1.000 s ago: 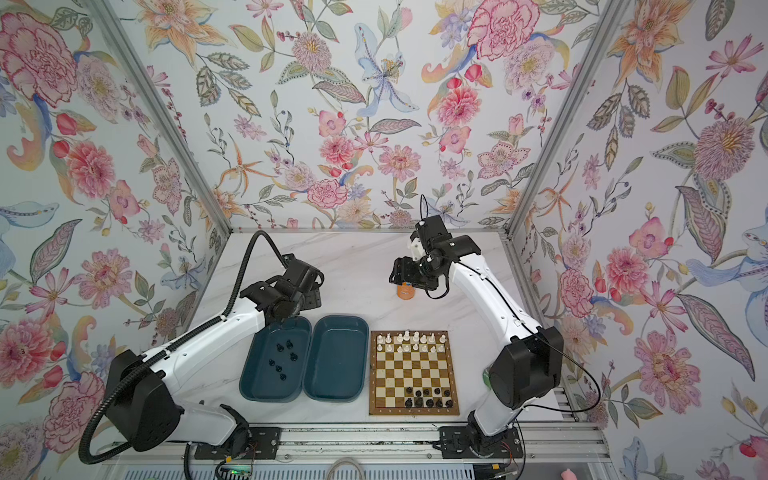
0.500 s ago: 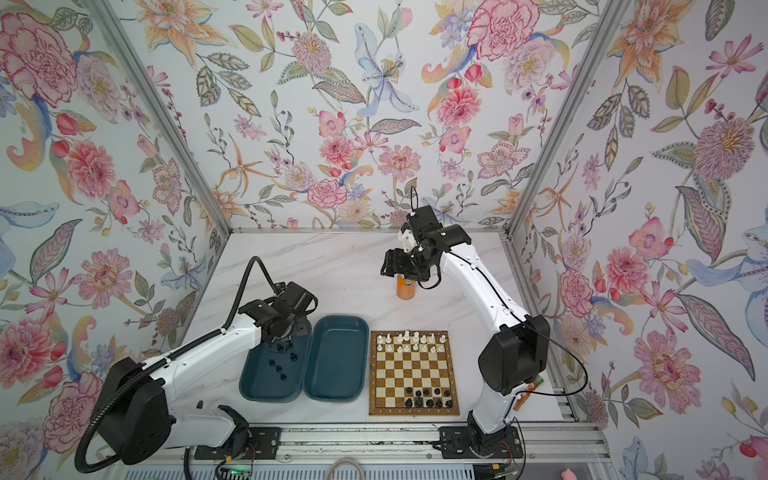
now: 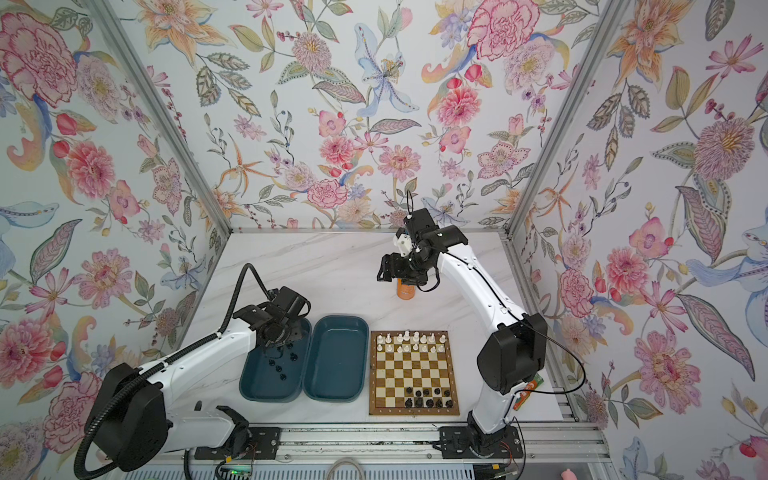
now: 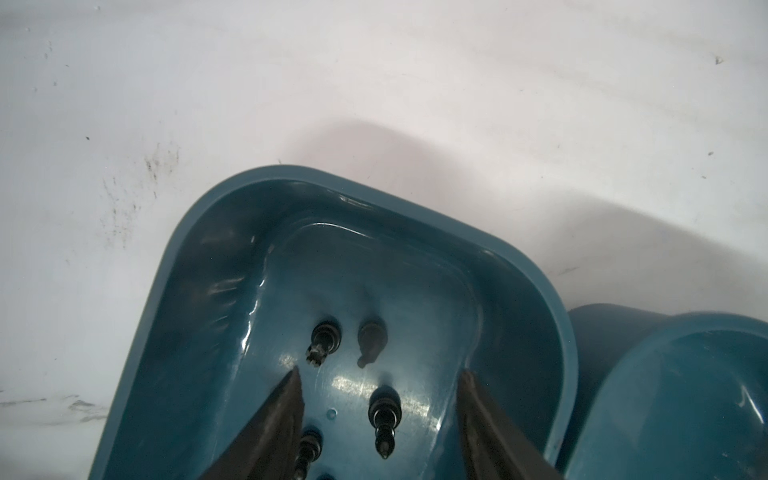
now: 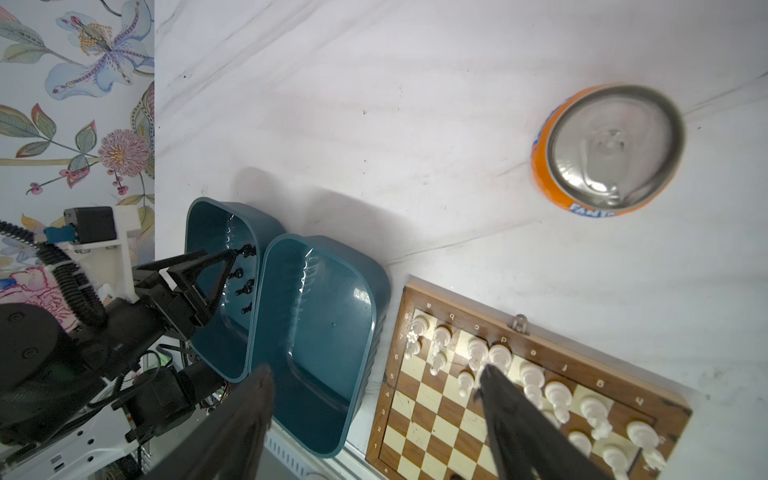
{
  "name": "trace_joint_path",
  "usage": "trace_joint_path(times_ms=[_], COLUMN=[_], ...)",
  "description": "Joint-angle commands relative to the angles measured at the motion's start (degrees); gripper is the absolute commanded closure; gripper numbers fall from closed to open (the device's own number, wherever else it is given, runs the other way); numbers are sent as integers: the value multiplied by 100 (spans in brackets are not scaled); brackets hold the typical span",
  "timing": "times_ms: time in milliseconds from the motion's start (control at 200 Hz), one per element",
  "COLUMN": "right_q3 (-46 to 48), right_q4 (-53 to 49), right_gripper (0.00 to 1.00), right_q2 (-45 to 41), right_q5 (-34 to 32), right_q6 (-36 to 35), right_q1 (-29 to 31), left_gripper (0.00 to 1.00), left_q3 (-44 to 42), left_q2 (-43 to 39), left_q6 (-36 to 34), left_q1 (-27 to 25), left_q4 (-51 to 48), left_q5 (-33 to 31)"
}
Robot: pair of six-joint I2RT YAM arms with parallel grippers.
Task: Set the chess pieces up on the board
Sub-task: 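Lower the right gripper beside the orange can while the left gripper enters the black tray, then lower the left gripper onto a black piece in the teal tray and close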
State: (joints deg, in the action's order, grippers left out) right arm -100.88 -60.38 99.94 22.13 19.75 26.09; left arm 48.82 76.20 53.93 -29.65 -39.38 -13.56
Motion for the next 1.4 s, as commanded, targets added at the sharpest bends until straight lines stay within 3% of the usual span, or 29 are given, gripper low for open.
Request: trace_joint_path(times_ms=[0, 295, 335, 576, 1031, 1396], right_q3=[190, 592, 642, 637, 691, 841], right_q4=[-170, -169, -167, -249, -371, -369], right_gripper=[17, 14, 0, 1, 1, 1], right_q2=[-334, -733, -771, -853, -917, -1020], right_q5=[65, -153, -145, -261, -391, -432], right_q6=[-50, 123, 136, 209, 306, 398], right_q1=[52, 158, 169, 336, 609, 661], left_gripper=[41, 41, 39, 35, 45, 58], left_q3=[-79, -63, -74, -171, -429, -396], left_q2=[100, 182, 176, 105, 34, 382], left_q6=[-419, -748, -759, -897, -1161, -1377], left_q1=[142, 152, 152, 153, 194, 270], left_q4=[155, 270, 279, 371, 461, 694], left_q5=[165, 275, 290, 369, 404, 596])
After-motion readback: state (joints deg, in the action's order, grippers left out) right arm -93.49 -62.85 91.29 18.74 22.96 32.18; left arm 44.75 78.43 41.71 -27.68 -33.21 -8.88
